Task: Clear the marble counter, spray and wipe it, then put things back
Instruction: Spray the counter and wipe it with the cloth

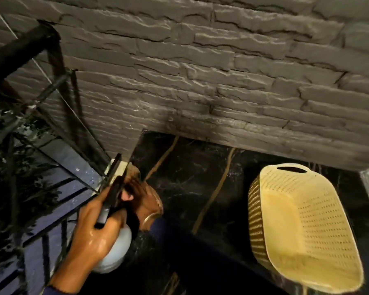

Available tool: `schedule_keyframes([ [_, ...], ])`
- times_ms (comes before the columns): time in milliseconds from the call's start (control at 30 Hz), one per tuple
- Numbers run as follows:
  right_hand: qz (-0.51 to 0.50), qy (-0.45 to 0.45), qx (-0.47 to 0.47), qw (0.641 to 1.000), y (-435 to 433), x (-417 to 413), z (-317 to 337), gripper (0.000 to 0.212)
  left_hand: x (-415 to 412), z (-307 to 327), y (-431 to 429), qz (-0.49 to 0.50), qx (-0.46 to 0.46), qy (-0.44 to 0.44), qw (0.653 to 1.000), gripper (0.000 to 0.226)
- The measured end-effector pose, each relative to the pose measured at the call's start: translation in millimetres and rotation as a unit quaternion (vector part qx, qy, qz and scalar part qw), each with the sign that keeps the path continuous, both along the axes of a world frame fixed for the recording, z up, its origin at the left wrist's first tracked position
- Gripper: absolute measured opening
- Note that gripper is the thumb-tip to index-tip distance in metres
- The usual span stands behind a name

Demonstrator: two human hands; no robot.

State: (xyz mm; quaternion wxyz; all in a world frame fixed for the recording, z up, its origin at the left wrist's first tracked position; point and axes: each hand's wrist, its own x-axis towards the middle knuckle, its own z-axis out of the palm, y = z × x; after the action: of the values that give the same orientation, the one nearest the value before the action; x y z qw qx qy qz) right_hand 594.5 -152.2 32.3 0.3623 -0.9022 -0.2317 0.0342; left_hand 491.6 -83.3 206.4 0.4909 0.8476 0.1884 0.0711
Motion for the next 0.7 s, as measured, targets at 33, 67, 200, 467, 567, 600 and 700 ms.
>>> schedule_keyframes([
  [33, 0.028, -0.017, -0.050, 0.998, -11, -13, -9, 0.047, 0, 6, -8, -0.007, 0.018, -0.020, 1.000, 0.028],
  [67, 0.036, -0.029, -0.098, 0.994, -25, -23, -14, 0.052, 0, 13, -16, -0.023, 0.014, -0.037, 0.999, 0.031],
  [200, -0.102, -0.045, -0.168, 0.980, -102, -54, -37, 0.055, -11, 19, -39, -0.073, -0.011, -0.057, 0.996, 0.041],
  [467, -0.163, 0.040, -0.247, 0.954, -192, -122, -33, 0.064, -39, 4, -104, -0.121, -0.078, -0.049, 0.988, 0.071],
  [567, -0.112, 0.029, -0.264, 0.958, -230, -151, -34, 0.064, -50, -16, -120, -0.141, -0.057, -0.098, 0.984, 0.041],
  [600, -0.100, 0.028, -0.269, 0.957, -242, -159, -34, 0.065, -52, -22, -124, -0.143, -0.046, -0.102, 0.983, 0.033],
  [700, -0.066, 0.035, -0.294, 0.953, -264, -172, -32, 0.070, -49, -46, -131, -0.168, -0.032, -0.093, 0.981, 0.035],
])
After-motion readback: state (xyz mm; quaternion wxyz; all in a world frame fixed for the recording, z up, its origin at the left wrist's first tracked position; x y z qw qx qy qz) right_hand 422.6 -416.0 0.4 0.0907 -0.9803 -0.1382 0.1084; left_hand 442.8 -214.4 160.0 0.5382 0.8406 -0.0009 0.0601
